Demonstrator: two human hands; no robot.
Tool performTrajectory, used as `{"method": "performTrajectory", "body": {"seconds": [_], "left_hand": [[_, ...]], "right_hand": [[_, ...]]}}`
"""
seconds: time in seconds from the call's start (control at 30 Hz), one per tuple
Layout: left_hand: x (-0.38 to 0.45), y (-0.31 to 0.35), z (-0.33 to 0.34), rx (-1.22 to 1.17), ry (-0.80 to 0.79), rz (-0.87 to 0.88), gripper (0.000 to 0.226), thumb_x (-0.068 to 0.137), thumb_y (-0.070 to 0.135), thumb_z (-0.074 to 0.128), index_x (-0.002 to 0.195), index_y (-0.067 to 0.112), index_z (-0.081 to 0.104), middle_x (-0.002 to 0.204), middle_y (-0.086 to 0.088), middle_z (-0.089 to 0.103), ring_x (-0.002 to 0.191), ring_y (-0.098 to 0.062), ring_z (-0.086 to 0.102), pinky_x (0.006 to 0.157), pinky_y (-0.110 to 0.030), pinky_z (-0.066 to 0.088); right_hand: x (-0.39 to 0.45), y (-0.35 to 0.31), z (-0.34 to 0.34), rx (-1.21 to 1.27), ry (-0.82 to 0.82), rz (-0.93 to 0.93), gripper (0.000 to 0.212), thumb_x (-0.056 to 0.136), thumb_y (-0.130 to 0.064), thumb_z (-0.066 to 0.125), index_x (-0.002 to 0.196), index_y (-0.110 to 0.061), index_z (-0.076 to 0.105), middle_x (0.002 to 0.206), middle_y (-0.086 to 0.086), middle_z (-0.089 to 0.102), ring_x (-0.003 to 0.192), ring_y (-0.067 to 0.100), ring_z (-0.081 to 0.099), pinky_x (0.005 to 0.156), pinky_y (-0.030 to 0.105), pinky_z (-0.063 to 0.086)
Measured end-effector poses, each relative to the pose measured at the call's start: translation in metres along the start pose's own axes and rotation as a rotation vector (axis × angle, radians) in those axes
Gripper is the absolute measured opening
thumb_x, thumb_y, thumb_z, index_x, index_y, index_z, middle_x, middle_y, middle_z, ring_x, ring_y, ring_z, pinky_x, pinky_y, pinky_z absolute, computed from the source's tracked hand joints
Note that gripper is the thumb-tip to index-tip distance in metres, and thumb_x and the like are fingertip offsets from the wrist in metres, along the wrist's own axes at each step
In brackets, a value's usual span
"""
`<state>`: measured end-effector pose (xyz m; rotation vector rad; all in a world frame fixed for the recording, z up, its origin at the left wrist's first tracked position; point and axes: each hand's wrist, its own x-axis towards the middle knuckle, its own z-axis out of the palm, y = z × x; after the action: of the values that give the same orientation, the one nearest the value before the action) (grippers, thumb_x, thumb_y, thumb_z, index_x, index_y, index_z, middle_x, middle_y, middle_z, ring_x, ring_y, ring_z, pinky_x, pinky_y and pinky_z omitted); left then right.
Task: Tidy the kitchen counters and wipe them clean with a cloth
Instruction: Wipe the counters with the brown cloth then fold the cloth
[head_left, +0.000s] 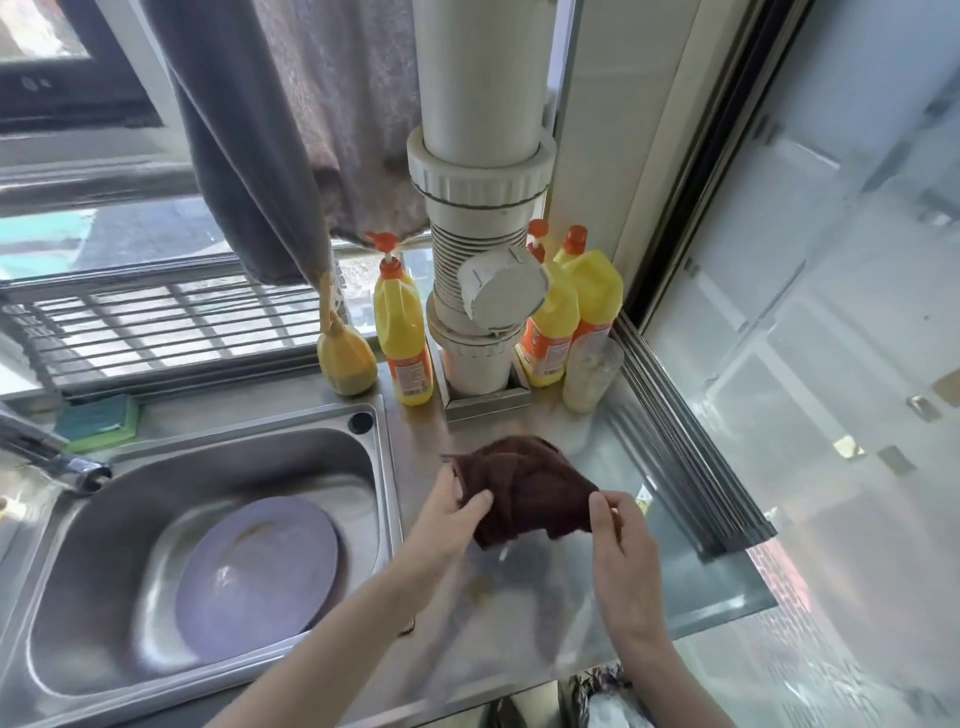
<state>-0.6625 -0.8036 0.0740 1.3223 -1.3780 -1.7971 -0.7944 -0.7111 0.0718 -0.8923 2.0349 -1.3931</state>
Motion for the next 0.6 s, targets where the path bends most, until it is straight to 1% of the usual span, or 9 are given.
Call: {"method": "performTrajectory", "body": {"seconds": [0.07,0.1,0.2,0.27,0.33,0.37,0.47,0.53,0.6], "left_hand": [[0.000,0.005,-0.004,0.020,0.057,0.010,0.022,0.093,0.006,0.041,0.113,0.015,0.042,0.094,-0.001,0.059,0.076,-0.004,0.061,0.052,-0.008,0.047],[0.001,0.006,-0.006,0.042,0.099,0.020,0.022,0.094,0.009,0.040,0.115,0.016,0.041,0.095,-0.005,0.058,0.076,-0.005,0.060,0.052,-0.010,0.047],[0.005,0.003,-0.014,0.133,0.165,0.072,0.022,0.093,0.015,0.041,0.112,0.025,0.047,0.096,-0.005,0.056,0.084,-0.013,0.053,0.067,-0.018,0.042],[0.004,-0.001,-0.016,0.208,0.077,0.070,0.018,0.093,0.018,0.042,0.101,0.030,0.054,0.088,0.001,0.055,0.083,-0.013,0.051,0.069,-0.021,0.040],[-0.001,-0.002,-0.016,0.279,-0.059,0.053,0.008,0.089,0.026,0.053,0.094,0.028,0.058,0.089,0.004,0.060,0.086,-0.012,0.055,0.070,-0.017,0.042],[-0.004,-0.002,-0.016,0.337,-0.153,0.029,0.012,0.083,0.029,0.062,0.095,0.026,0.059,0.092,0.005,0.061,0.088,-0.011,0.057,0.070,-0.014,0.043],[-0.009,-0.012,-0.007,0.779,-0.357,0.011,0.035,0.069,0.025,0.074,0.100,0.020,0.058,0.102,-0.001,0.059,0.093,-0.016,0.057,0.075,-0.019,0.044],[-0.012,-0.017,0.001,1.005,-0.296,0.114,0.024,0.073,0.018,0.067,0.097,0.017,0.061,0.106,-0.007,0.054,0.097,-0.023,0.054,0.081,-0.023,0.040],[-0.011,-0.022,0.007,1.009,-0.262,0.149,0.014,0.081,0.012,0.059,0.095,0.013,0.062,0.107,-0.010,0.046,0.097,-0.027,0.052,0.085,-0.026,0.039]], "right_hand": [[0.004,-0.003,-0.003,0.066,0.024,0.079,0.019,0.097,-0.020,0.045,0.080,-0.024,0.055,0.078,-0.007,0.060,0.073,-0.002,0.055,0.064,0.003,0.041],[0.005,-0.004,-0.004,0.104,0.046,0.122,0.020,0.096,-0.020,0.046,0.080,-0.023,0.056,0.077,-0.006,0.060,0.074,0.000,0.055,0.063,0.005,0.042],[0.007,-0.004,-0.009,0.251,0.117,0.249,0.013,0.094,-0.019,0.051,0.083,-0.013,0.057,0.073,0.001,0.060,0.070,0.011,0.056,0.064,0.017,0.043],[0.006,-0.003,-0.013,0.321,0.122,0.293,0.005,0.092,-0.015,0.055,0.093,-0.010,0.056,0.072,0.000,0.056,0.066,0.010,0.054,0.066,0.022,0.044],[0.004,-0.002,-0.018,0.323,0.082,0.280,0.007,0.091,-0.015,0.057,0.094,-0.009,0.059,0.071,0.001,0.056,0.065,0.012,0.052,0.067,0.023,0.044],[0.001,-0.002,-0.022,0.306,0.056,0.270,0.009,0.090,-0.016,0.058,0.093,-0.008,0.061,0.070,0.001,0.058,0.067,0.013,0.053,0.067,0.021,0.045],[-0.008,-0.003,-0.034,0.287,-0.112,0.240,0.009,0.086,-0.009,0.063,0.094,-0.007,0.064,0.074,0.009,0.064,0.066,0.015,0.057,0.059,0.007,0.045],[-0.015,0.002,-0.044,0.151,-0.331,0.210,0.031,0.079,-0.002,0.069,0.107,-0.011,0.061,0.091,0.007,0.066,0.083,0.012,0.061,0.070,0.002,0.044],[-0.022,0.009,-0.051,-0.185,-0.510,0.129,0.046,0.075,-0.003,0.071,0.115,-0.019,0.057,0.108,-0.001,0.061,0.104,0.010,0.052,0.083,0.002,0.036]]}}
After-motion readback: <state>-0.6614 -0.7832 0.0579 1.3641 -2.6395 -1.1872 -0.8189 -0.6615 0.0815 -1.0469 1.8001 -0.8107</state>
